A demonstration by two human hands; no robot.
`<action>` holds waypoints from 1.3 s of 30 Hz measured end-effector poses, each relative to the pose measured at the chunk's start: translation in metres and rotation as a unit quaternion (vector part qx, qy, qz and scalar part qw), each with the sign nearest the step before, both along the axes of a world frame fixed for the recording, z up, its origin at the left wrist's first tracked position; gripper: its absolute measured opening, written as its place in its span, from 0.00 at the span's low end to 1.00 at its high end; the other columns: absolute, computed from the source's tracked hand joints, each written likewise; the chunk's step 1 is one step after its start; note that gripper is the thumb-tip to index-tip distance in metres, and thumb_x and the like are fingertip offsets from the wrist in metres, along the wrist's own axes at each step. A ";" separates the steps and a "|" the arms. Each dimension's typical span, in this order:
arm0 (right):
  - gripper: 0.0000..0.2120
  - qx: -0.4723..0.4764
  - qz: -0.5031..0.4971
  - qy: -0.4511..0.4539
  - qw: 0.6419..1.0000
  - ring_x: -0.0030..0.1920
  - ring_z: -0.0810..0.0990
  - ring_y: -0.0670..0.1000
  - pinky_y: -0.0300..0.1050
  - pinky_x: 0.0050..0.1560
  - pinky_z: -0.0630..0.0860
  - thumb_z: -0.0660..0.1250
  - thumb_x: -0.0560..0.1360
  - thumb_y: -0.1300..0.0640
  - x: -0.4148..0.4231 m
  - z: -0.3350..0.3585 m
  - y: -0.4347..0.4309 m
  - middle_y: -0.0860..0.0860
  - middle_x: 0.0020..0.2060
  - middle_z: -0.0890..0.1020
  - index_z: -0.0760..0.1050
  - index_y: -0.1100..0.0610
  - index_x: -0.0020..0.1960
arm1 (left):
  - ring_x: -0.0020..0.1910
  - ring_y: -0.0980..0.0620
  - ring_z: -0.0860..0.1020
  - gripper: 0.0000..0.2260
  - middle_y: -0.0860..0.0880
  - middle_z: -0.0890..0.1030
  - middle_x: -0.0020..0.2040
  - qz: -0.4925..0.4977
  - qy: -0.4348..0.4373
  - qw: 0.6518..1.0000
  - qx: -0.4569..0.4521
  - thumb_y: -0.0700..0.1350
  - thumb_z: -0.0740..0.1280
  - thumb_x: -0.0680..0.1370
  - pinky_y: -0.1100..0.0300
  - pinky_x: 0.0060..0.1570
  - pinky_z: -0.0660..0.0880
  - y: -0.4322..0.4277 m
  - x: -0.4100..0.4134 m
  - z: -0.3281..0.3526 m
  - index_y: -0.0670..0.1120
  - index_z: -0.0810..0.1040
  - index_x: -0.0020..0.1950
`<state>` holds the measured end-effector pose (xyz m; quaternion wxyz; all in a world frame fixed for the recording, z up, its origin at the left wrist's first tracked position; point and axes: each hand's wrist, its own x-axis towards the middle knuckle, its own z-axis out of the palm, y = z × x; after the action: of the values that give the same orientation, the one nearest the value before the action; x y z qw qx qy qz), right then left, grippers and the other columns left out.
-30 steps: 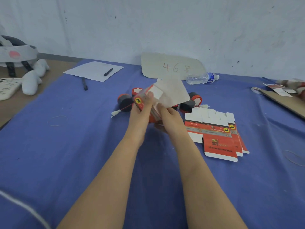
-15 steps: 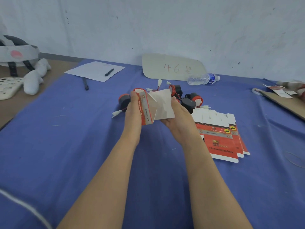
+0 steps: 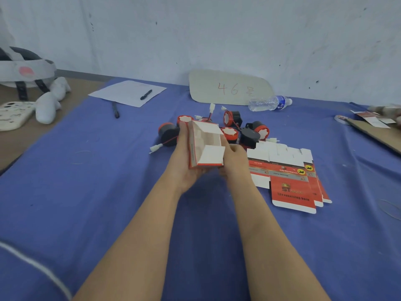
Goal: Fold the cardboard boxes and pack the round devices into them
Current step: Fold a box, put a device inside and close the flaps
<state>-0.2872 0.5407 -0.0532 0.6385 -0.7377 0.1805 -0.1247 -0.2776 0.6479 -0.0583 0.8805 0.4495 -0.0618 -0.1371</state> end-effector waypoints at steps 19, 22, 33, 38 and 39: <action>0.06 0.022 -0.117 -0.196 0.973 0.52 0.78 0.46 0.33 0.45 0.74 0.60 0.80 0.59 -0.004 0.007 -0.002 0.50 0.51 0.80 0.72 0.54 0.56 | 0.41 0.52 0.74 0.12 0.47 0.75 0.47 0.405 -0.189 0.847 0.287 0.50 0.64 0.80 0.60 0.43 0.72 -0.010 -0.004 -0.002 0.41 0.70 0.45; 0.05 0.101 -0.115 -0.188 0.970 0.52 0.79 0.48 0.40 0.51 0.77 0.63 0.79 0.59 -0.001 0.005 -0.004 0.52 0.51 0.80 0.71 0.54 0.54 | 0.40 0.55 0.71 0.13 0.43 0.74 0.48 0.406 -0.185 0.850 0.282 0.51 0.59 0.82 0.61 0.41 0.70 -0.010 -0.003 0.002 0.42 0.69 0.45; 0.06 0.168 -0.076 -0.192 0.964 0.46 0.78 0.39 0.38 0.51 0.77 0.59 0.81 0.58 0.001 0.002 0.007 0.44 0.46 0.78 0.72 0.53 0.56 | 0.56 0.47 0.77 0.15 0.46 0.78 0.57 0.297 -0.014 0.944 0.142 0.58 0.52 0.82 0.56 0.54 0.75 -0.007 -0.004 0.013 0.53 0.75 0.48; 0.15 0.469 -0.002 -0.080 0.880 0.48 0.79 0.52 0.45 0.43 0.77 0.58 0.82 0.50 -0.001 0.007 -0.006 0.53 0.49 0.81 0.73 0.57 0.62 | 0.52 0.50 0.81 0.09 0.49 0.84 0.50 0.157 -0.028 0.987 0.023 0.47 0.62 0.76 0.50 0.52 0.80 -0.006 -0.005 0.013 0.54 0.82 0.42; 0.14 0.490 0.020 -0.065 0.869 0.48 0.79 0.53 0.45 0.42 0.77 0.59 0.81 0.51 -0.003 0.007 -0.008 0.54 0.50 0.81 0.74 0.57 0.62 | 0.53 0.50 0.81 0.08 0.48 0.83 0.53 0.134 -0.035 0.990 0.015 0.46 0.63 0.77 0.51 0.52 0.80 -0.007 -0.005 0.012 0.52 0.83 0.47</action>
<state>-0.2898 0.5330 -0.0459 0.9305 -0.3236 0.1623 -0.0549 -0.2830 0.6412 -0.0464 0.8813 0.4716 -0.0297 -0.0030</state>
